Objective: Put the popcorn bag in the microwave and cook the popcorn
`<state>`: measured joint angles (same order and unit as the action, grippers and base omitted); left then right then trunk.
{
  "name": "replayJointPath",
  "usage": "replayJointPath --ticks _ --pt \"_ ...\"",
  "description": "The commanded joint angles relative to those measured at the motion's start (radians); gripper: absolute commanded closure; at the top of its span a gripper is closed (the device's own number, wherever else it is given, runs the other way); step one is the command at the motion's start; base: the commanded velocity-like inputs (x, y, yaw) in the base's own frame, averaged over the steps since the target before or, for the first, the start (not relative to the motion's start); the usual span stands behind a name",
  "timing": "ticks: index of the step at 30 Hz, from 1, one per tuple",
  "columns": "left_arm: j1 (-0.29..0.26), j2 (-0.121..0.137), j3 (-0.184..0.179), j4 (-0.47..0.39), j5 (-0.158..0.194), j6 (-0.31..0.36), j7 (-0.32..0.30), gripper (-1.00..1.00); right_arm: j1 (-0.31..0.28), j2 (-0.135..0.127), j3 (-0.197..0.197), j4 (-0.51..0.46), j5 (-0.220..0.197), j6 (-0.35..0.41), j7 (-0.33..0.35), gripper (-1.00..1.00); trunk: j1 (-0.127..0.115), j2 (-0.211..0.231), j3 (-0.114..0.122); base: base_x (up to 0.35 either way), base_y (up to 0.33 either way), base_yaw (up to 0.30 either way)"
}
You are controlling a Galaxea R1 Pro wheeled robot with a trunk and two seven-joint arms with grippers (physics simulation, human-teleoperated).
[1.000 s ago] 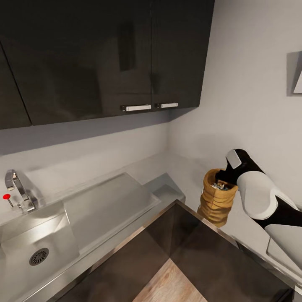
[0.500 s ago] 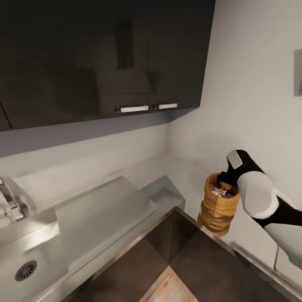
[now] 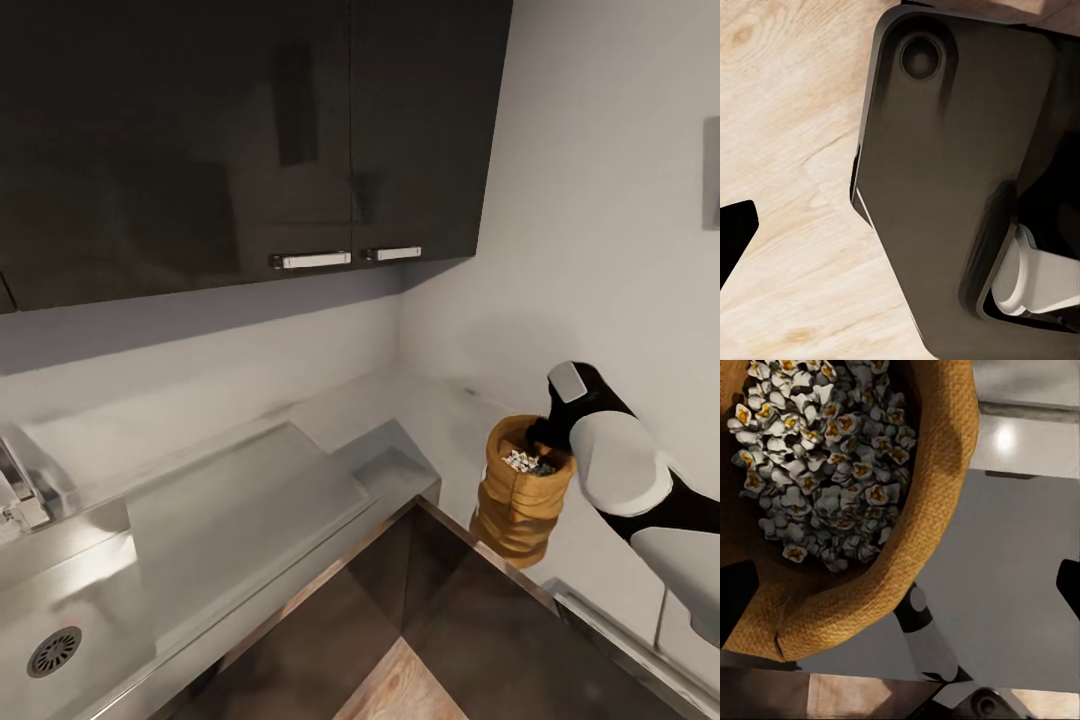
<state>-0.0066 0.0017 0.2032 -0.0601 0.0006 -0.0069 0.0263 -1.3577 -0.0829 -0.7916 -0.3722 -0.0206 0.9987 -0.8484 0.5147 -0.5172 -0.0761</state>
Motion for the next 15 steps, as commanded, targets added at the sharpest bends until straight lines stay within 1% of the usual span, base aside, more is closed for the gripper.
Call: replayJointPath --ticks 1,4,15 --pt "-0.001 0.000 0.004 0.000 0.000 -0.001 0.001 -1.00 -0.001 0.000 -0.010 -0.001 -0.002 0.003 -0.006 -1.00 0.000 -0.002 -0.002 0.000 0.000 0.000" --pt "-0.001 0.000 0.004 0.000 0.000 -0.001 0.001 -1.00 -0.001 0.000 -0.020 -0.001 -0.002 0.003 -0.006 -1.00 0.000 -0.002 -0.002 0.000 0.000 0.000" --pt "-0.001 0.000 0.005 0.000 0.000 -0.001 0.001 -1.00 -0.001 -0.001 -0.021 -0.001 -0.002 0.001 -0.007 -1.00 0.000 -0.002 -0.002 0.011 -0.004 0.000"
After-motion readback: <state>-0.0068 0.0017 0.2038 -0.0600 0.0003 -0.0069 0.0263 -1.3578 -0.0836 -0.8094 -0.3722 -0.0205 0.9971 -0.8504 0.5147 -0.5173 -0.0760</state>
